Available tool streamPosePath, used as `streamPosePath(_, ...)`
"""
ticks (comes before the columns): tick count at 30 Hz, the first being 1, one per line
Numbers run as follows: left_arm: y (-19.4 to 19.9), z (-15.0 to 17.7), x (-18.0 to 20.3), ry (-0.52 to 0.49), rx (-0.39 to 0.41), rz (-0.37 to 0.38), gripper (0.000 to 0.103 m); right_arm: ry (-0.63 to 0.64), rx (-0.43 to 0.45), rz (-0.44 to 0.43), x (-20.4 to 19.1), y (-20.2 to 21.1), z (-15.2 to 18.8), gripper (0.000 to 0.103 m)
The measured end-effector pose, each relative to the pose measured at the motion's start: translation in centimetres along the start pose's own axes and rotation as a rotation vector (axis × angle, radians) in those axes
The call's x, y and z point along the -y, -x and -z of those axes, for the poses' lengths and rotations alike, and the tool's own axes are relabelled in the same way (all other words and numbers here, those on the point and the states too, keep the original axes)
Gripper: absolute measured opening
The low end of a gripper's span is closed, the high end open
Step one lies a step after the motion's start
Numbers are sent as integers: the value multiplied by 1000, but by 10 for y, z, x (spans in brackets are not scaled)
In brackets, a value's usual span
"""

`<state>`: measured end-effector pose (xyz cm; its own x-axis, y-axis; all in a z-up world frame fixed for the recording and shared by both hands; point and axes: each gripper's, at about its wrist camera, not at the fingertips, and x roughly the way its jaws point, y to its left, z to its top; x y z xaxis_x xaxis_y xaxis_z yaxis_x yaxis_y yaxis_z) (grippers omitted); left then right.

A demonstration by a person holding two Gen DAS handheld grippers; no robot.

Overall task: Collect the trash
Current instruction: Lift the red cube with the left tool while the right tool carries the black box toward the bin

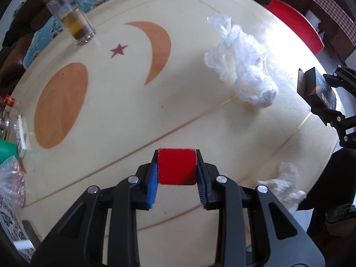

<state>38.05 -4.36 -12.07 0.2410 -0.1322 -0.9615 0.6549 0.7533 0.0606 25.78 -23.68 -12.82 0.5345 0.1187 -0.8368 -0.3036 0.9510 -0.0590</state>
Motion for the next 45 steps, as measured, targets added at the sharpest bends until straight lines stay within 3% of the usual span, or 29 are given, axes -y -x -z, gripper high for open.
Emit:
streamPosePath(14, 76, 54, 42, 21, 103, -17, 30, -54, 169, 28, -44, 109, -8, 52)
streamPosePath(28, 160, 127, 108, -29, 223, -45, 30, -23, 271, 40, -109, 211, 21, 52)
streamPosePath(45, 189, 199, 156, -48, 247, -42, 30, 17, 298, 12, -169, 259, 68, 52)
